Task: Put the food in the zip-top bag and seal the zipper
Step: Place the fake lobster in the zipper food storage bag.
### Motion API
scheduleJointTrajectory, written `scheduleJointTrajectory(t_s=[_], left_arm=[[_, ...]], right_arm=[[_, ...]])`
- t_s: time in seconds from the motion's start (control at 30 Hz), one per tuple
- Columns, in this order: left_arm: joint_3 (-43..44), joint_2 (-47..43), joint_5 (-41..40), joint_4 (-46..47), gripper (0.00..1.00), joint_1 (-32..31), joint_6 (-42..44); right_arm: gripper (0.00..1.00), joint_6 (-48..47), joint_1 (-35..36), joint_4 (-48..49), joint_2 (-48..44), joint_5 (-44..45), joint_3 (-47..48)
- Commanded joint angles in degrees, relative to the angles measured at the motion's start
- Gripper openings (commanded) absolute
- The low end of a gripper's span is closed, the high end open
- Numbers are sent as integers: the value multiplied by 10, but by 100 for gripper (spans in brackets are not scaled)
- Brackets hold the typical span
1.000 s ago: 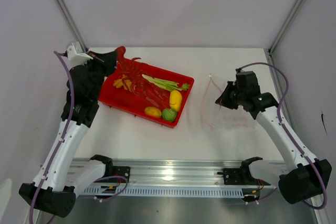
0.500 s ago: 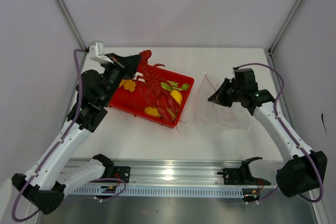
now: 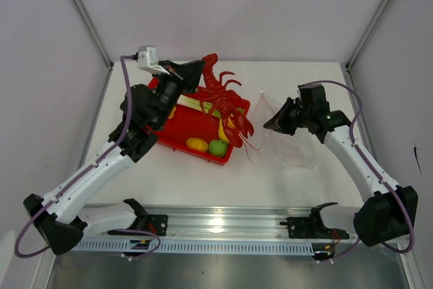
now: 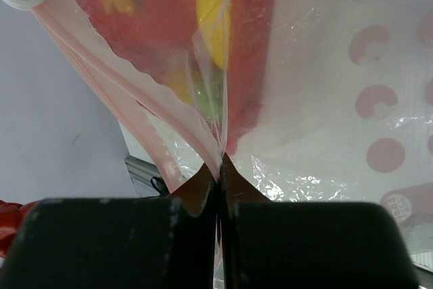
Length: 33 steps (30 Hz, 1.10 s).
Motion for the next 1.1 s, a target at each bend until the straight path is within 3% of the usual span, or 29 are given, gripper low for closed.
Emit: scheduleJointTrajectory(t_s=[0.0, 0.43, 0.73, 1.07], left_arm=[[40, 0, -61, 66, 1, -27, 23], [70, 27, -116, 91, 1, -69, 63], [64, 61, -191, 182, 1, -136, 178], [48, 85, -215, 244, 1, -158, 230]], right_arm=[[0, 16, 1, 3, 5, 11, 23], [0, 16, 13, -9, -14, 43, 22], [0, 67, 13, 2, -33, -10, 25], [0, 115, 15, 11, -55, -46, 22]])
